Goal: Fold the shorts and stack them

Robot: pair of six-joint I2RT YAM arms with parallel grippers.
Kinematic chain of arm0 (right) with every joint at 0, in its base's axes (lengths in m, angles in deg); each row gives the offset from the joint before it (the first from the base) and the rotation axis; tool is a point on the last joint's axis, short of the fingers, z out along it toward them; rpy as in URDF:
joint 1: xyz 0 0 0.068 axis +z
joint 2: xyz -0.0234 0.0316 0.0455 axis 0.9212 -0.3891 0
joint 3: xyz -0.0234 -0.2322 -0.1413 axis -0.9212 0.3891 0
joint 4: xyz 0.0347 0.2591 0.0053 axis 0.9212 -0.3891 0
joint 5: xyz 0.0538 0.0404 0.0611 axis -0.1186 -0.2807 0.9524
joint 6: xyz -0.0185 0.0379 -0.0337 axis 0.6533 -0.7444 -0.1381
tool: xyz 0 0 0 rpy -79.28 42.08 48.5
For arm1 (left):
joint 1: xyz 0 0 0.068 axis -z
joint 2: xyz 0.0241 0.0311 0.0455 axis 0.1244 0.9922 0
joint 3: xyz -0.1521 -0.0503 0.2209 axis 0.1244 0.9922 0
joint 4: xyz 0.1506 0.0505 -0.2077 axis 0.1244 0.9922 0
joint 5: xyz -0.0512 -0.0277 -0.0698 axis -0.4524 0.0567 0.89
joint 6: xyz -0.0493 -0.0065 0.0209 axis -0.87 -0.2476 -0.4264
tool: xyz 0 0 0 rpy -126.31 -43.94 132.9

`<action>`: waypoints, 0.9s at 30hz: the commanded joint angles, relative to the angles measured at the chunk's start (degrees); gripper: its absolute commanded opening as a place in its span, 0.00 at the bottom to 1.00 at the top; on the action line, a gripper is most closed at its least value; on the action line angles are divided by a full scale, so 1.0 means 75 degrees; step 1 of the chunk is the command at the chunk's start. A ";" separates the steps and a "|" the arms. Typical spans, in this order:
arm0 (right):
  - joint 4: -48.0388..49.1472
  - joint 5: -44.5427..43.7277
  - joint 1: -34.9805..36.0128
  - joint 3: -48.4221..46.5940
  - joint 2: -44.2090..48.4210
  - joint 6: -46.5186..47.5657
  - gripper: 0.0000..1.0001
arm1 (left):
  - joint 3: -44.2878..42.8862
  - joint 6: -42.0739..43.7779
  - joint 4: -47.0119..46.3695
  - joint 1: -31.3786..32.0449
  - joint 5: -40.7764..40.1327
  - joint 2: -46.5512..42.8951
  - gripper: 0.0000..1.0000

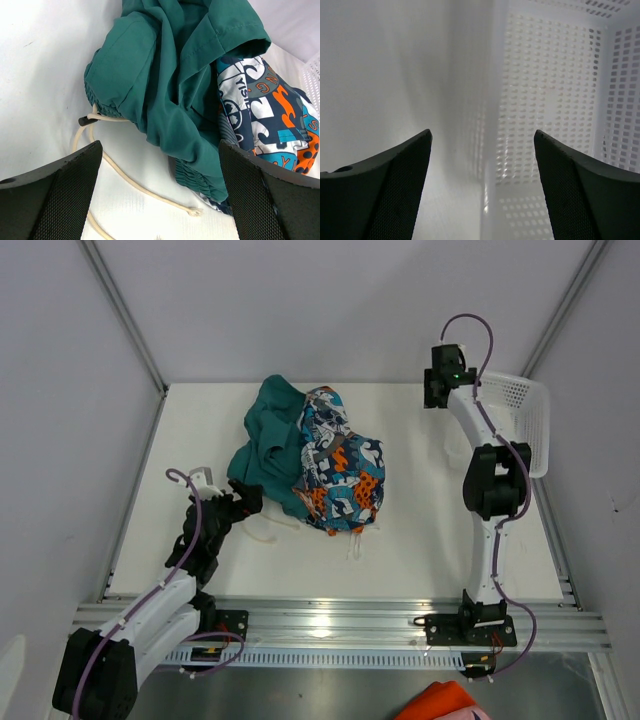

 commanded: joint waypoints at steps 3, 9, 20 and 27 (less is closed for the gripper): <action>0.0228 0.1365 0.1306 0.0893 0.2279 -0.0302 0.84 | -0.0398 0.0131 0.0018 0.0043 -0.0133 -0.0072 0.99; 0.0462 0.3160 0.2559 0.2535 0.3197 -0.0866 0.88 | -0.0481 -0.0115 0.0171 0.0043 -0.0087 -0.0201 0.99; 0.0180 0.3079 0.3721 0.2641 0.2038 -0.1170 0.87 | -0.1112 -0.0326 0.0323 0.0031 0.0019 0.0759 0.99; -0.0299 0.3068 0.3639 0.2196 0.1428 -0.1428 0.40 | -0.1851 -0.0701 0.0873 -0.0074 0.0053 0.2024 0.99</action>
